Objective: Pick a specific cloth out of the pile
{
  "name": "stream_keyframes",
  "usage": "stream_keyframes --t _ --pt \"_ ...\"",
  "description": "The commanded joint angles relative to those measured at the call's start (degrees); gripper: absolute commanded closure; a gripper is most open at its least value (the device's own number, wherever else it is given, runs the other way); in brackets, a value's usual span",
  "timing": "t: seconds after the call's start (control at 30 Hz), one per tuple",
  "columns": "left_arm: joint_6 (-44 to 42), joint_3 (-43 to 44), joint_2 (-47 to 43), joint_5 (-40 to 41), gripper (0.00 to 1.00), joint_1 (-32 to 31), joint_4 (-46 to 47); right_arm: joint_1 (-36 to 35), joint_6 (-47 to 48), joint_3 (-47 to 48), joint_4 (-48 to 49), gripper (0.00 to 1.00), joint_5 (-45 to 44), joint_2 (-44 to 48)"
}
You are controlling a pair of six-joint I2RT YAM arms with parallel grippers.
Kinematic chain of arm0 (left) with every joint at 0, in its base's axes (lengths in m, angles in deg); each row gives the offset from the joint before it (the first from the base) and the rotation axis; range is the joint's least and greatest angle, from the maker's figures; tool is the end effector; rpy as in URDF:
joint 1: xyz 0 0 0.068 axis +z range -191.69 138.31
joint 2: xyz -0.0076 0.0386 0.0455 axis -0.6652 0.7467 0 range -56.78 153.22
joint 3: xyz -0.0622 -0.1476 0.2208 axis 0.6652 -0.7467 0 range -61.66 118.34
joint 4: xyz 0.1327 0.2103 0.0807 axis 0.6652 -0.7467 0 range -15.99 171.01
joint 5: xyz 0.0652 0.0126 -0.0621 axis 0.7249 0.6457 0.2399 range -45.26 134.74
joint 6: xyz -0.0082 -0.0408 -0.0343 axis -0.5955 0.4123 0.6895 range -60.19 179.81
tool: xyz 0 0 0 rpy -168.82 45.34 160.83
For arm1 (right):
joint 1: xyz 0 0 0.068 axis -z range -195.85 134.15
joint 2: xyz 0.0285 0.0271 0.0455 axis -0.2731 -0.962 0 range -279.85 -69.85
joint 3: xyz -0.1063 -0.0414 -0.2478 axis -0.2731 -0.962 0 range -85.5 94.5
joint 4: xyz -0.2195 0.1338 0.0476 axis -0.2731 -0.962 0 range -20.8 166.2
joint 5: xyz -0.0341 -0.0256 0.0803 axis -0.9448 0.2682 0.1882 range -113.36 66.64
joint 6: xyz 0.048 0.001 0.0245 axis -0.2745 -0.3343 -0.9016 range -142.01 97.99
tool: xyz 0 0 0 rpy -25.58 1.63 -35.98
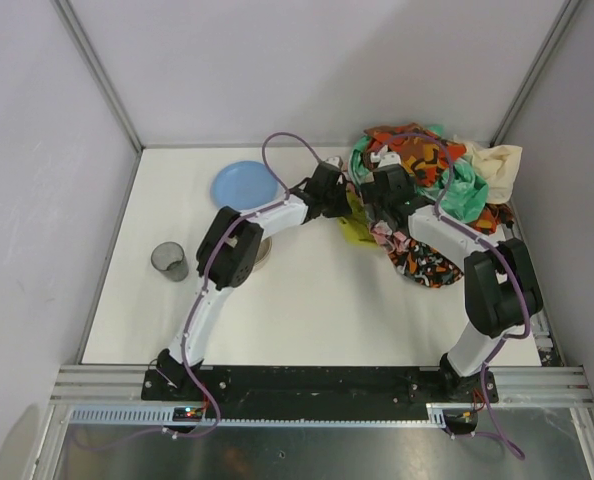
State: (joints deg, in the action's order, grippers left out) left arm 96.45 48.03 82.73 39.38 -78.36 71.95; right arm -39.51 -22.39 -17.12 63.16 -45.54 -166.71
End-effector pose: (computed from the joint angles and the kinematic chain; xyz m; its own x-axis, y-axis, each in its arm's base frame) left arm 0.4378 -0.3302 0.1465 -0.7936 -0.1499 -0.5897 0.2235 0.8296 -0.5117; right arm 0.3495 0.1382 0.2406 -0.6078 -0.2597 -0.7504 -0.1087 0.9633 -0.2453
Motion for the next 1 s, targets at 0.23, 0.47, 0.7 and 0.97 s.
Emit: stream_keyframes --t 0.23,0.47,0.7,0.97 --pt "-21.32 -11.88 -45.33 9.78 0.99 0.02 -2.19 10.08 -4.59 1.32 -1.11 0.16 -3.74 -4.29" --pt "-26.24 -5.08 -60.56 8.69 0.99 0.07 -5.61 14.97 -6.52 1.32 -1.45 0.16 -2.02 -5.66" --pt "-26.21 0.91 -66.12 2.76 0.99 -0.12 -8.56 17.53 -7.7 1.34 -1.34 0.16 0.33 -7.44" --pt "-24.09 3.36 -66.69 -4.72 0.99 -0.29 -10.0 18.05 -7.65 1.32 -1.08 0.16 4.52 -7.9"
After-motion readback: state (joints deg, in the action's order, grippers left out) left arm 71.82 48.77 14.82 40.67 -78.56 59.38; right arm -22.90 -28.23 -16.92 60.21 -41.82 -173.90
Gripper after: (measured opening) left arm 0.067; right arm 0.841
